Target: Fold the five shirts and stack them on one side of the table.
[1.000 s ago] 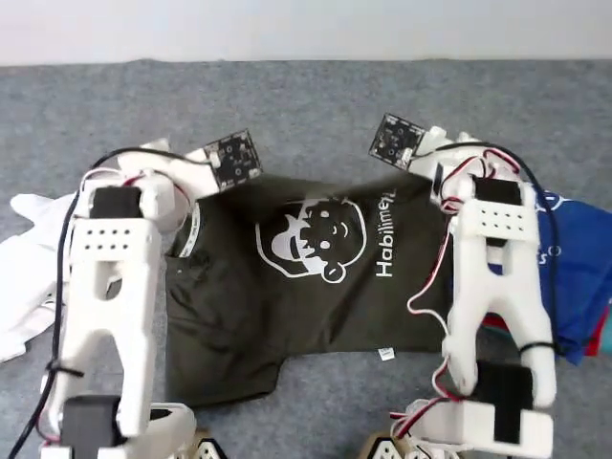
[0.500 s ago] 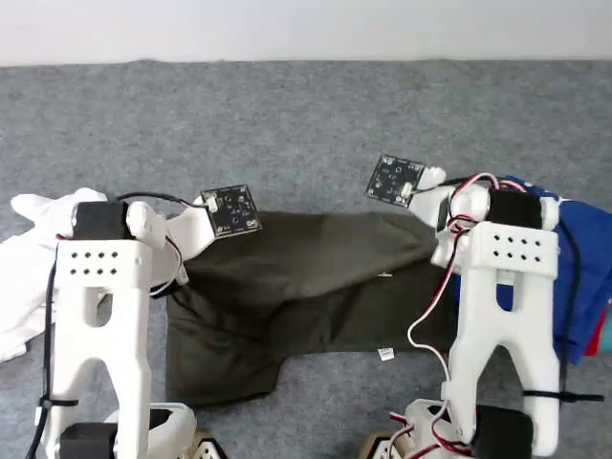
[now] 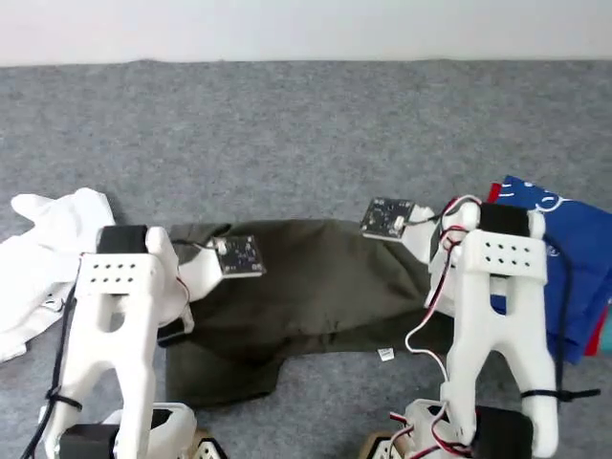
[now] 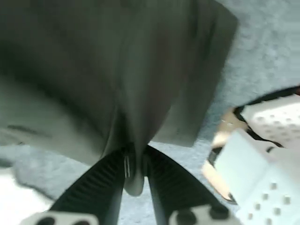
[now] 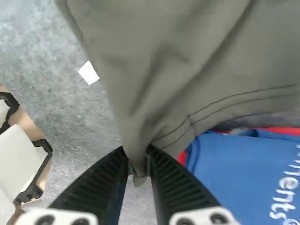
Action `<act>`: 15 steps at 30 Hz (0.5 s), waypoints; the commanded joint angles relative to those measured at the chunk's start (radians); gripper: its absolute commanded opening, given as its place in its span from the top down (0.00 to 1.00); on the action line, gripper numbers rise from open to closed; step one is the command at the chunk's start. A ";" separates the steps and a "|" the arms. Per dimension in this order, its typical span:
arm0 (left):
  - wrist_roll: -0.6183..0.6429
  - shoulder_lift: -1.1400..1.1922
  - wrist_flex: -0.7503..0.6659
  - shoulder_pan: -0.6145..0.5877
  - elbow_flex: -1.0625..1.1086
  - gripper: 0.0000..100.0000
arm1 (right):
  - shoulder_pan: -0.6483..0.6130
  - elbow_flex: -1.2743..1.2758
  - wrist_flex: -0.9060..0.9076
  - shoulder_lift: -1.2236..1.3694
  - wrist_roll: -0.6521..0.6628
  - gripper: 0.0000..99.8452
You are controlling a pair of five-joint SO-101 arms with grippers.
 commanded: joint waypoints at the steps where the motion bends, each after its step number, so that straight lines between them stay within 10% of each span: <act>1: -0.034 -0.034 0.034 0.006 0.044 0.99 | 0.025 0.034 -0.039 -0.047 0.009 0.99; 15: -0.114 -0.026 0.032 -0.005 0.101 0.99 | 0.051 0.064 -0.048 -0.039 0.044 0.99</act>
